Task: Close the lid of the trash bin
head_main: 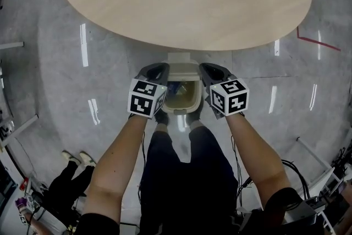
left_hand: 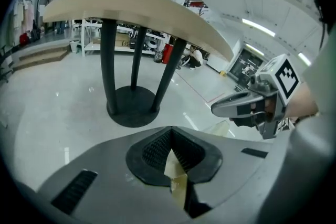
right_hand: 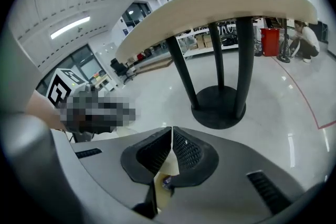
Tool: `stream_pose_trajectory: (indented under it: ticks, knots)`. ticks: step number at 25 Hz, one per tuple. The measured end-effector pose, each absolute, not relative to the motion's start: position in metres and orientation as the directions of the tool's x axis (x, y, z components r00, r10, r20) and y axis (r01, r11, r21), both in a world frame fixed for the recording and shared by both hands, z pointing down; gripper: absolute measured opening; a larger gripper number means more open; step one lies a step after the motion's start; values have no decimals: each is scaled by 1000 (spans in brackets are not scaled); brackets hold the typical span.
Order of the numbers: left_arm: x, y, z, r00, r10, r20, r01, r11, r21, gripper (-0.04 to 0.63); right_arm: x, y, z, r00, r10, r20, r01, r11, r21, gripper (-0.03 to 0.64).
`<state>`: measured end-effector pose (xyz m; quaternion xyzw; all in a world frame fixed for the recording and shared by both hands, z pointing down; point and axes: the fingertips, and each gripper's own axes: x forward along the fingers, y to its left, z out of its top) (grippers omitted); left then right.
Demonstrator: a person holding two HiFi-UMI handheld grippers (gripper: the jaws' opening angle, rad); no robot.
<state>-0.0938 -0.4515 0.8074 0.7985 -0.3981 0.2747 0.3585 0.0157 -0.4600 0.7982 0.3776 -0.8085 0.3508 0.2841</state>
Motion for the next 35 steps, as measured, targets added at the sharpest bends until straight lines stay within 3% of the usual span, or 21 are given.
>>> stream_pose_trajectory:
  ticks: [23, 35]
  knots:
    - [-78, -300, 924, 540, -249, 804, -813, -402, 421, -3, 34, -294, 919, -509, -184, 841, -826, 380, -417, 11]
    - [-71, -276, 987, 524, -168, 835, -788, -467, 401, -3, 32, -253, 990, -488, -102, 867, -831, 356, -426, 11]
